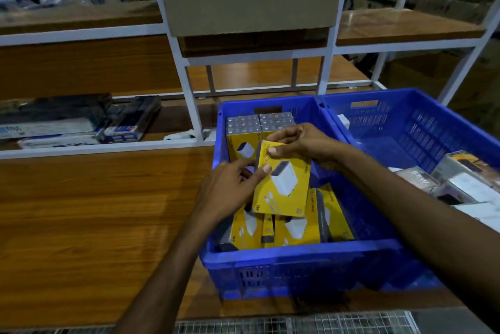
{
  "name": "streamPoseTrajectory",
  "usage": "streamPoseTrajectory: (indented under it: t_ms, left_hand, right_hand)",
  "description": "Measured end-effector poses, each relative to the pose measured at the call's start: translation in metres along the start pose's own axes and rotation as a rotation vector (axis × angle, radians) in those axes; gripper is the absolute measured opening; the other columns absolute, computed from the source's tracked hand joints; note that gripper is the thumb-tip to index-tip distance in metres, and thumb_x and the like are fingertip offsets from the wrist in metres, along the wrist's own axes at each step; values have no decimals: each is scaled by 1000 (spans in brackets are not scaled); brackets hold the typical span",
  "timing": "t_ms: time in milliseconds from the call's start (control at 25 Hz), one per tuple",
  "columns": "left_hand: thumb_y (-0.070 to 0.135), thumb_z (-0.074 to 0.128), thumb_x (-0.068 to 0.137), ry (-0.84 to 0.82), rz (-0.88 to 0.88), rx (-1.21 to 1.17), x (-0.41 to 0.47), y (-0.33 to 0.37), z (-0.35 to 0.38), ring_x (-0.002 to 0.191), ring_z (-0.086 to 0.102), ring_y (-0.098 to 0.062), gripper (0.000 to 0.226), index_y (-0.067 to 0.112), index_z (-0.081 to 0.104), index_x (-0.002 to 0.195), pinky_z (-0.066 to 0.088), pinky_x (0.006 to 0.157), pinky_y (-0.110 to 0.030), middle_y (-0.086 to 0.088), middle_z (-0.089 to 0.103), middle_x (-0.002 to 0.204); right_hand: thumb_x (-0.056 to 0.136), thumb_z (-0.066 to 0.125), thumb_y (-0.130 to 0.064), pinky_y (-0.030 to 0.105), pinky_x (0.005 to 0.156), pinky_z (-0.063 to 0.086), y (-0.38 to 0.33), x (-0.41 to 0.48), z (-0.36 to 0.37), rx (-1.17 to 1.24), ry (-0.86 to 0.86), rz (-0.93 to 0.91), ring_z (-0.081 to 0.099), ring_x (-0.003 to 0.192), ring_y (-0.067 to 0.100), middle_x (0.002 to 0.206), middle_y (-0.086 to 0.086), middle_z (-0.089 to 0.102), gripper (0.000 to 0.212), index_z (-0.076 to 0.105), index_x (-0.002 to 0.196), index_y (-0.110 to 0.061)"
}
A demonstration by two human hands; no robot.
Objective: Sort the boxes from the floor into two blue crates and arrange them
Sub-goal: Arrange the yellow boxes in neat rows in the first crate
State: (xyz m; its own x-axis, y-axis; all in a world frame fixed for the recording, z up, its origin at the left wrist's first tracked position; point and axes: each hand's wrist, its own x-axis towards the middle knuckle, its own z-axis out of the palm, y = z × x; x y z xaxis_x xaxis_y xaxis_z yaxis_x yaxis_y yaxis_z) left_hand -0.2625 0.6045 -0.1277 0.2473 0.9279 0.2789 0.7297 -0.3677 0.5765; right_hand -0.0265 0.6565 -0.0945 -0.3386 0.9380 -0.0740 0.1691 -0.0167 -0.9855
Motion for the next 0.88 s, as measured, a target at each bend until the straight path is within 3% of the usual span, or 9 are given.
streamPoseTrajectory:
  t_ms: [200,240,320,400,440,560,640,760,880]
  left_hand:
    - [70,68,77,-25,-155,-469,17,-3,7,100,70,-9,67,23,69,124,60,86,-40,7,73,105]
    - [68,70,76,-1,-184,-520,19,-1,8,101,71,-15,65,23,69,123,61,83,-43,4,73,107]
    - [57,72,85,49,-186,-565,19,2,9,95,71,-24,45,28,66,118,58,69,-34,4,71,108]
    - [37,68,96,100,-114,-613,18,3,7,95,68,-23,26,31,60,120,54,66,-25,7,68,115]
    - [28,67,98,127,-51,-645,18,3,5,101,68,-21,27,28,58,125,56,72,-26,8,67,120]
    - [-9,62,95,272,173,-588,19,2,-2,125,60,-7,39,10,55,128,55,93,-23,0,61,136]
    - [-20,62,87,334,257,-507,26,-1,-4,135,53,-11,47,8,55,124,55,98,-29,-5,56,143]
    - [-15,71,84,351,241,-493,33,-3,-3,132,55,-10,46,12,58,120,59,93,-34,-2,57,140]
    - [-18,67,83,357,66,-466,36,-3,1,116,62,-2,52,21,61,116,59,78,-19,2,54,135]
  right_hand:
    - [77,82,-7,27,88,60,-10,2,-2,207,154,-78,73,110,21,119,9,76,51,66,126,-10]
    - [77,82,-8,30,91,60,-10,1,-4,240,156,-76,72,113,23,124,9,73,58,62,131,-13]
    - [72,86,-12,44,100,58,-6,-4,-7,183,129,-36,70,117,28,130,11,69,74,55,140,-17]
    - [73,88,-9,50,100,57,-2,-9,-5,27,124,-106,71,114,26,124,8,73,72,57,138,-15]
    - [75,88,-8,47,97,59,-2,-13,-3,-72,167,-225,72,111,22,120,5,75,64,62,133,-14]
    - [84,84,-21,40,90,56,-4,-23,-2,-679,428,-778,66,109,25,123,0,72,42,72,123,-15]
    - [87,80,-16,39,85,51,-3,-26,-3,-1035,560,-995,61,106,32,126,5,70,39,73,125,-11]
    - [85,68,0,37,78,51,4,-27,1,-1214,640,-1032,61,102,32,123,7,72,41,74,124,-10]
    - [77,78,-5,34,78,54,13,-19,0,-1095,577,-767,61,103,25,121,0,72,49,73,124,-17]
